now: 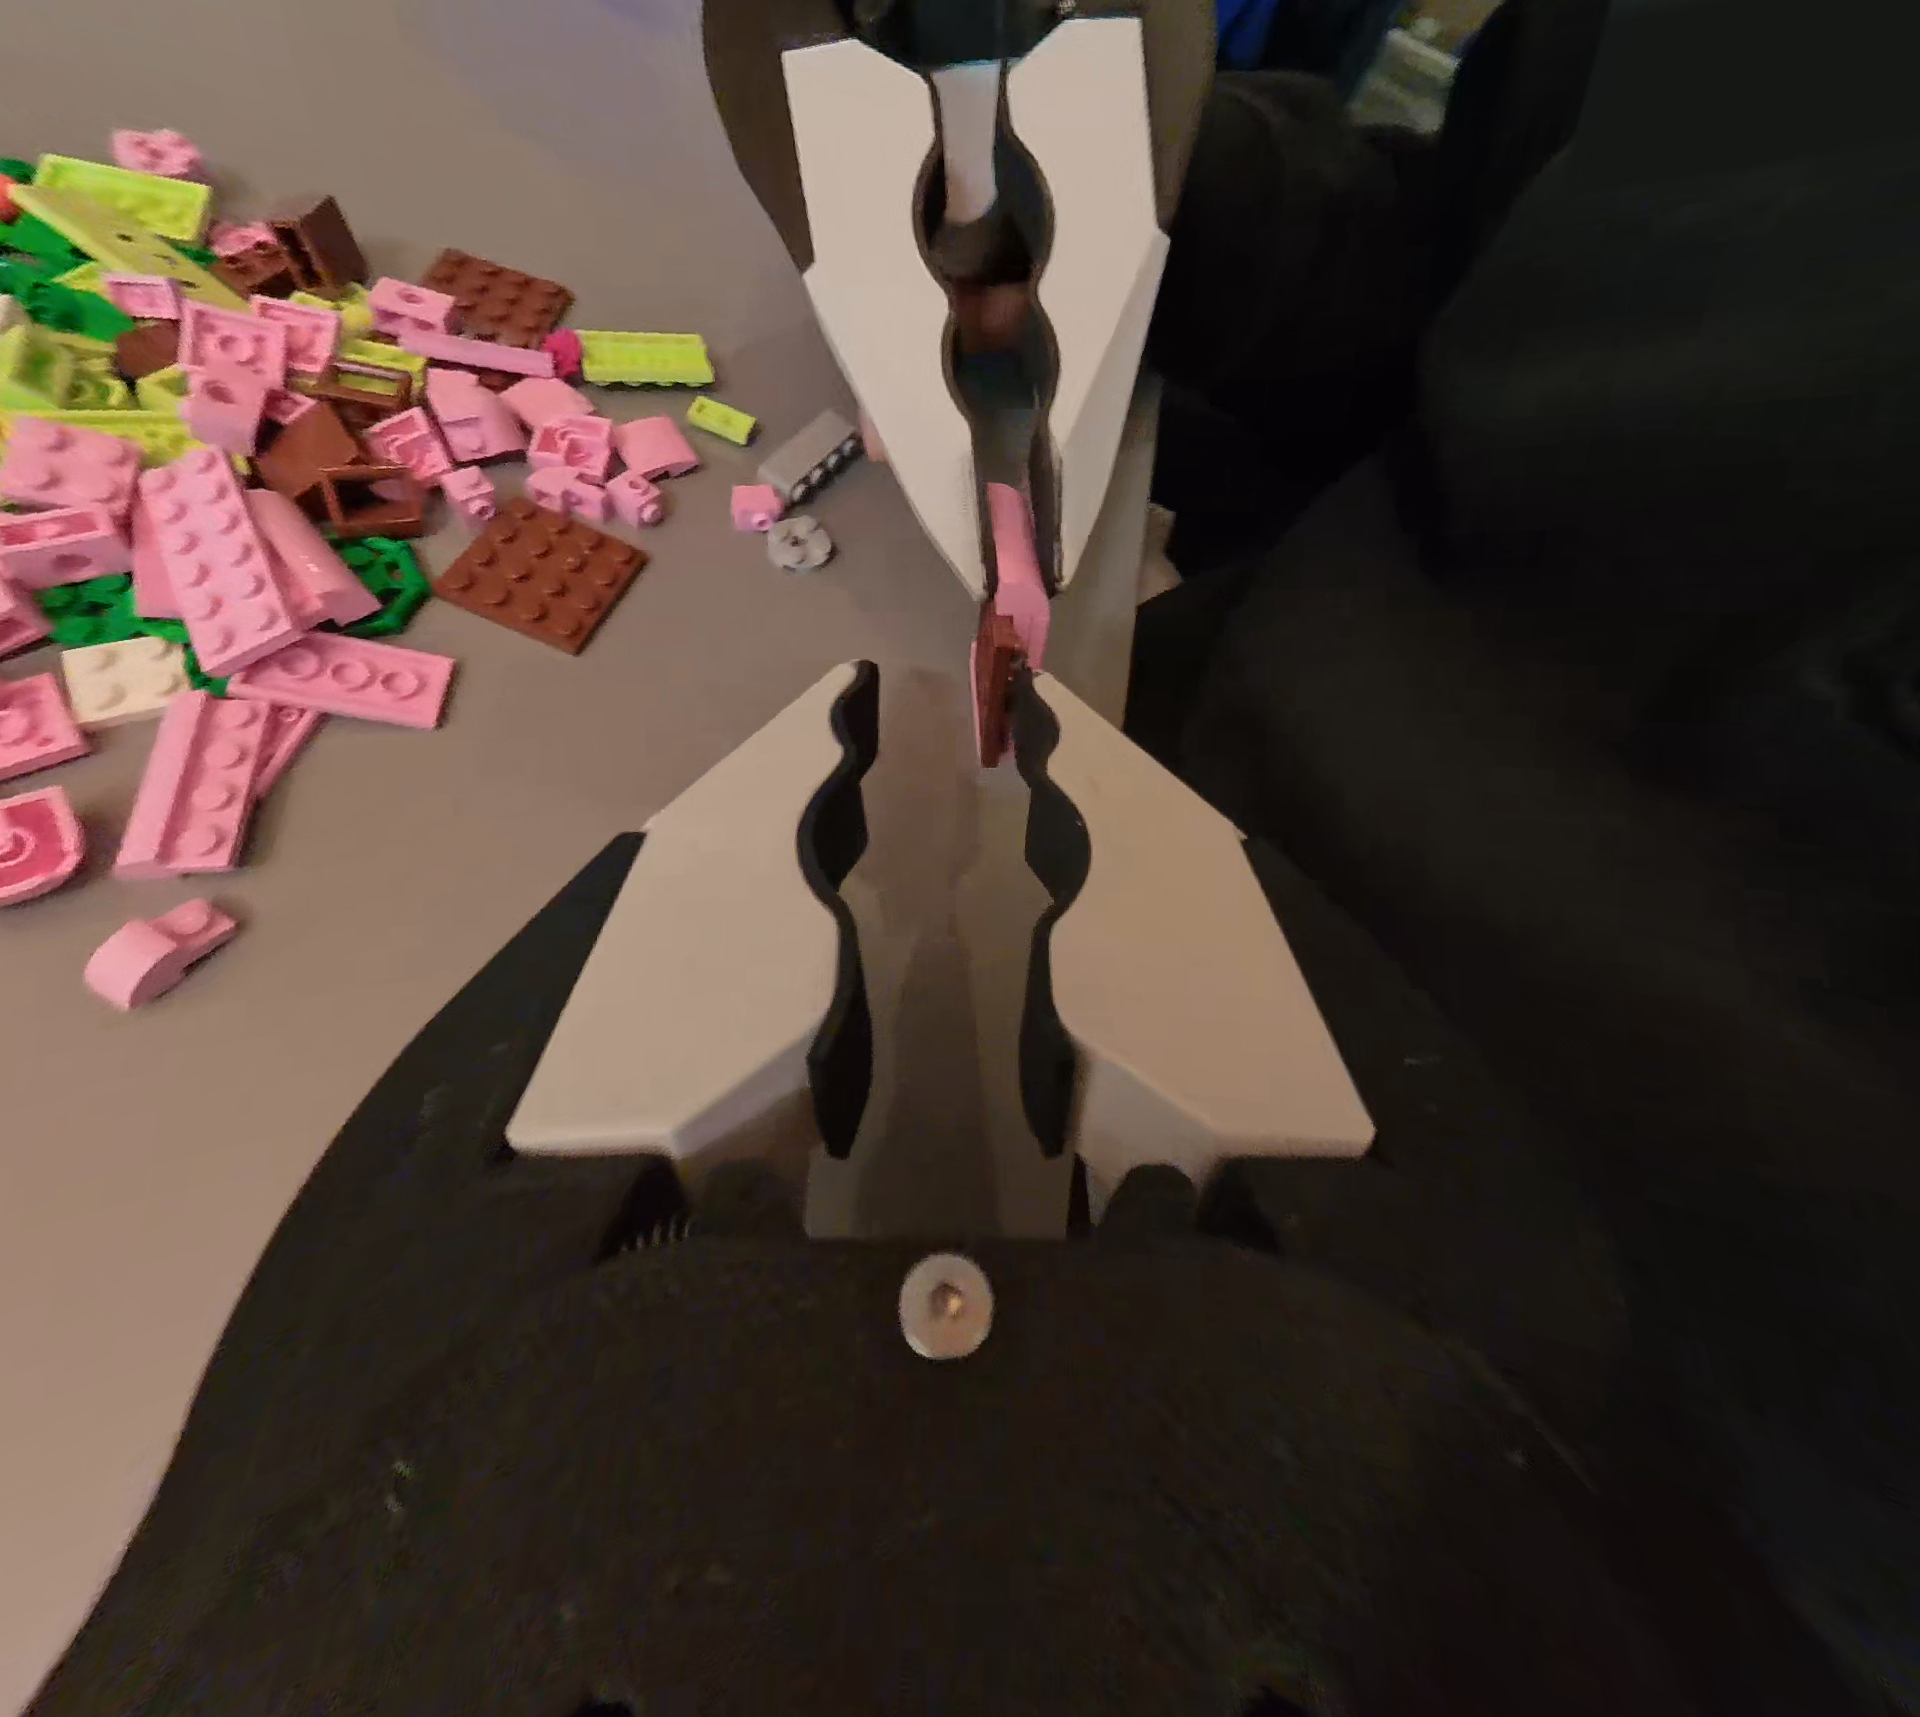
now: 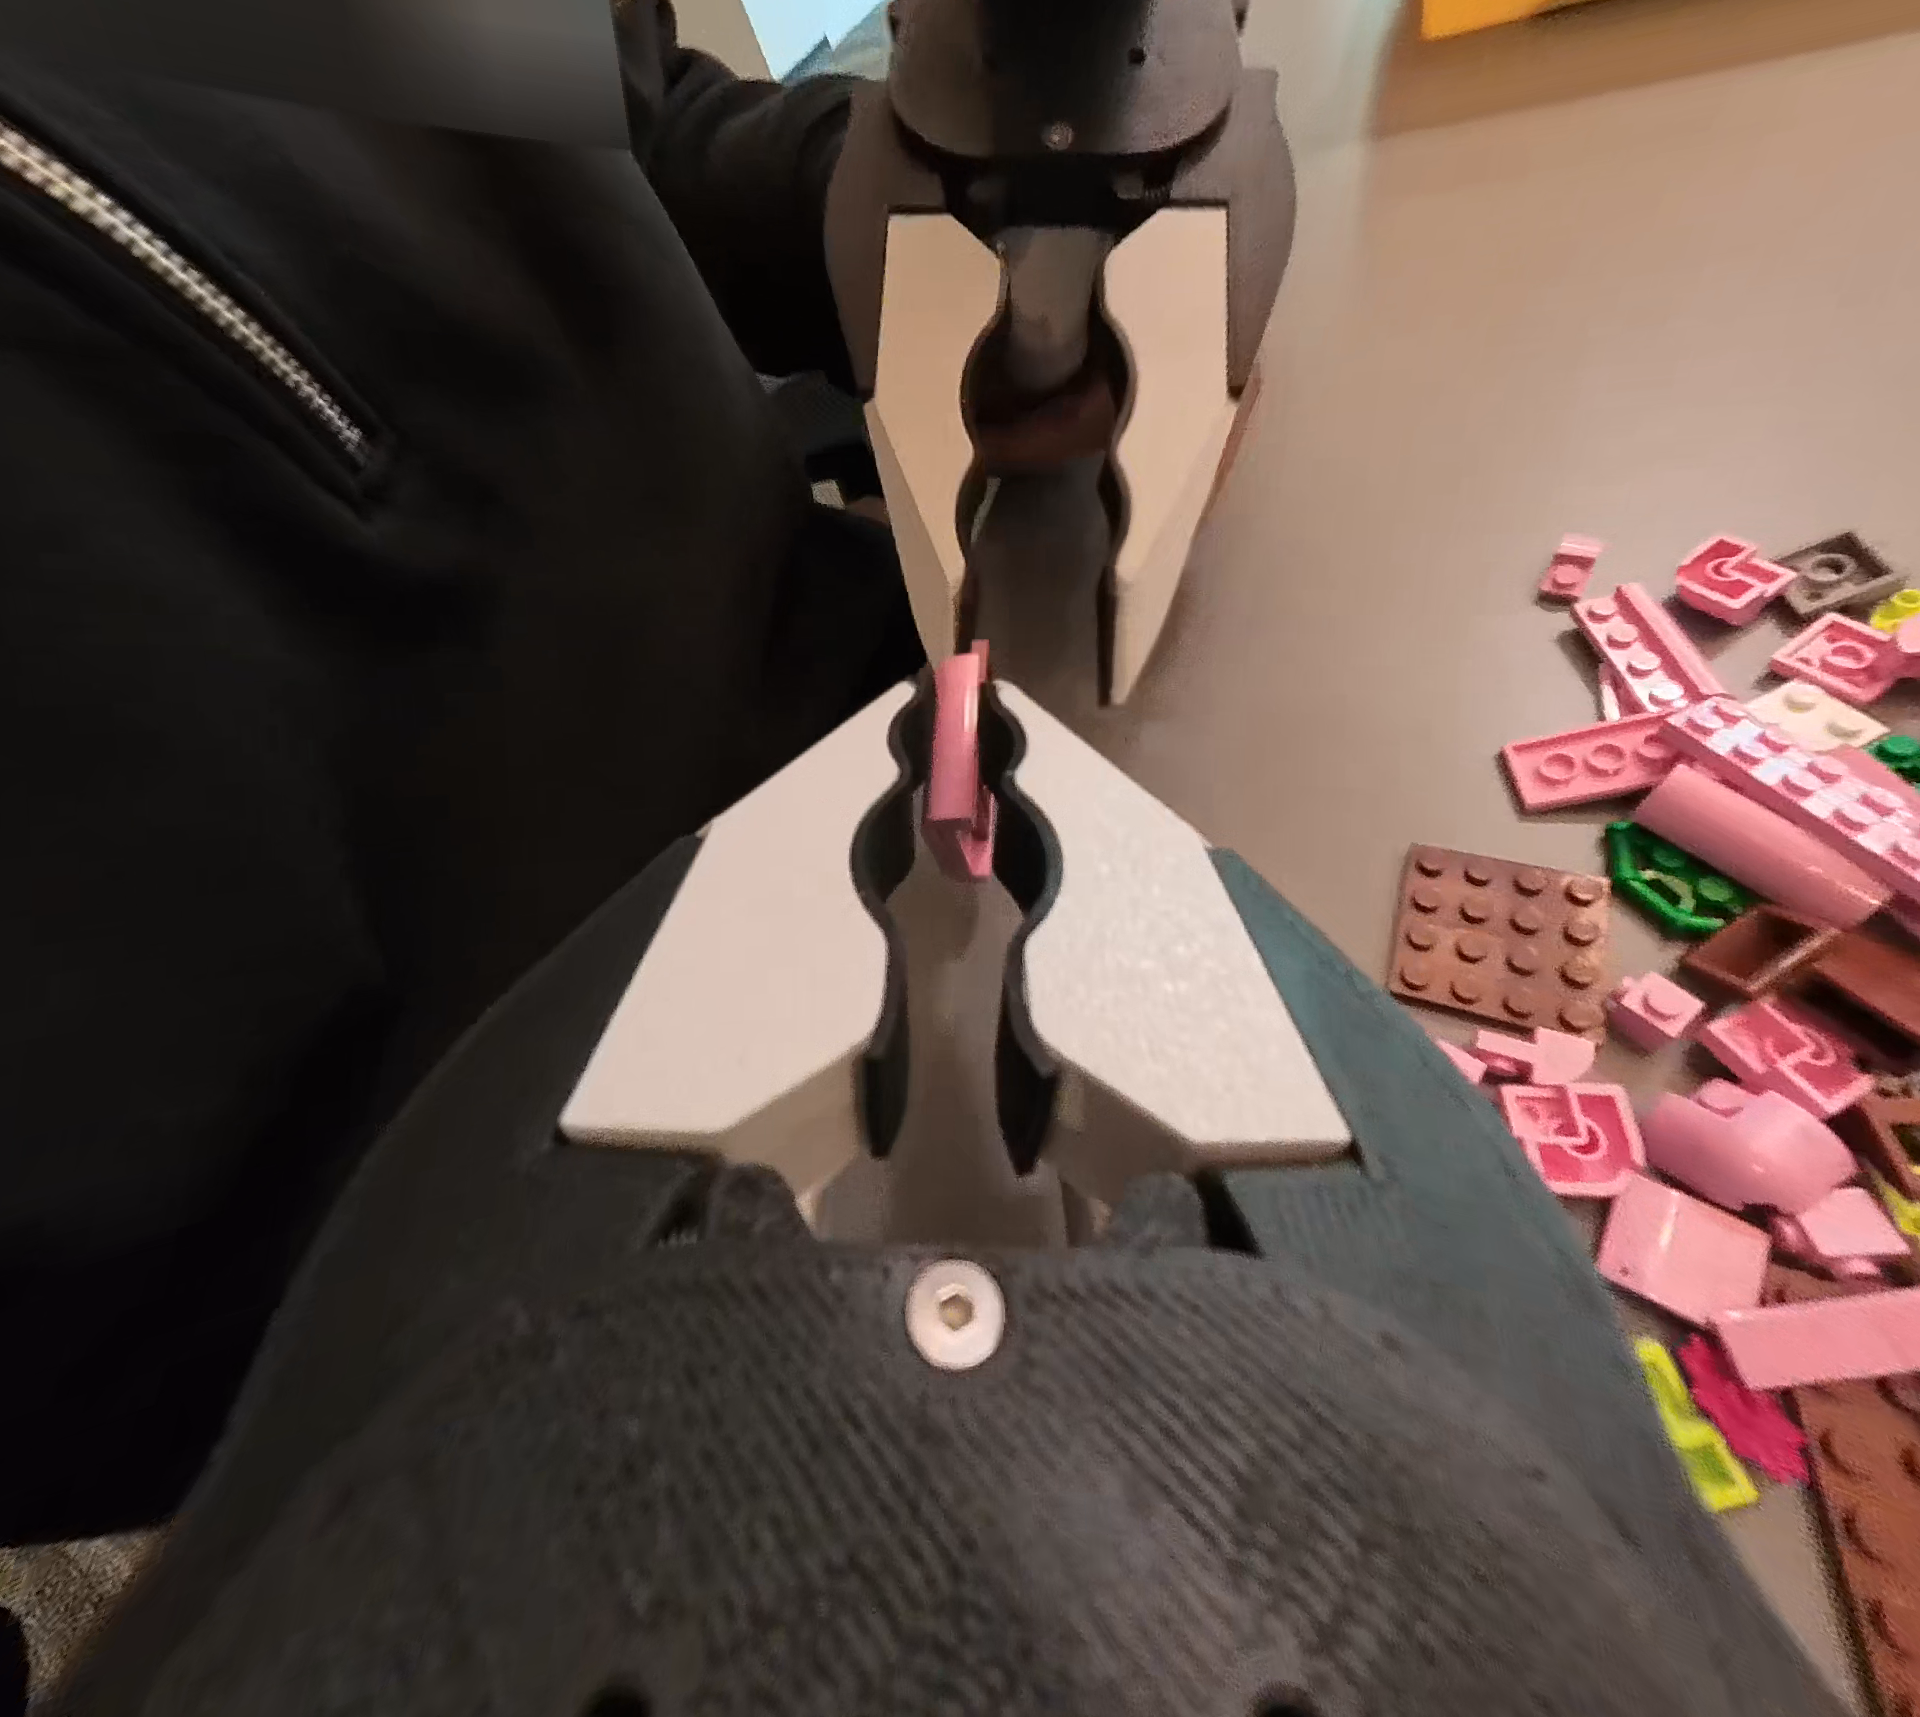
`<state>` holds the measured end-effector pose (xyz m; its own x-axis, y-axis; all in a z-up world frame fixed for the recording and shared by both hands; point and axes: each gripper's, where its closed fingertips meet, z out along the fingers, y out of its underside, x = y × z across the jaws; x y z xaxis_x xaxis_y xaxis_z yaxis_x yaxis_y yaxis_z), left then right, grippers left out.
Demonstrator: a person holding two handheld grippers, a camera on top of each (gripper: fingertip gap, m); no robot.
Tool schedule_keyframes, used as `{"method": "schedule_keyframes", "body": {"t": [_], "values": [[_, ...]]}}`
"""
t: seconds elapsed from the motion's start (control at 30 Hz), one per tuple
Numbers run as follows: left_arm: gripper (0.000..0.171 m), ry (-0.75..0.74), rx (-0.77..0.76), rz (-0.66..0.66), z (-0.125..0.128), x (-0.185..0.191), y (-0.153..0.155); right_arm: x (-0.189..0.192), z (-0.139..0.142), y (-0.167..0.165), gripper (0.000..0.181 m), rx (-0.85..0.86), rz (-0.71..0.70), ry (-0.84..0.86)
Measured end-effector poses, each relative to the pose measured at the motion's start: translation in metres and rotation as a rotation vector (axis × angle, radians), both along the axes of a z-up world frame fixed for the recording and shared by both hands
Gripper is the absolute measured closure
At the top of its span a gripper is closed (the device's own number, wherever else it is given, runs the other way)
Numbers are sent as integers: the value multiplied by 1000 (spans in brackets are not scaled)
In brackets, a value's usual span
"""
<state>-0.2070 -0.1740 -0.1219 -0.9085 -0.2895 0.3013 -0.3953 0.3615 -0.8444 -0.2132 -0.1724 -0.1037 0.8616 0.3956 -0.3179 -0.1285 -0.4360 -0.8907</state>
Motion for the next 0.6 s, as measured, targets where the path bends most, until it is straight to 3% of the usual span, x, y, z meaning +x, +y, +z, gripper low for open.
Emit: {"method": "schedule_keyframes", "body": {"t": [0.3, 0.37, 0.47, 0.53, 0.6], "values": [[167, 61, -214, -47, 26, -9, -9, 5, 29, -7, 176, 152, 3, 141], [166, 65, -249, -29, 30, -6, -7, 6, 31, -7, 176, 169, -1, 154], [150, 38, -290, 18, 36, -2, -4, 10, 37, -8, 176, 199, -13, 175], [160, -12, -310, 16, 41, -3, -2, 12, 41, -9, 176, 220, -29, 177], [146, -67, -322, 62, 46, 3, 0, 15, 44, -10, 176, 238, -52, 163]]}}
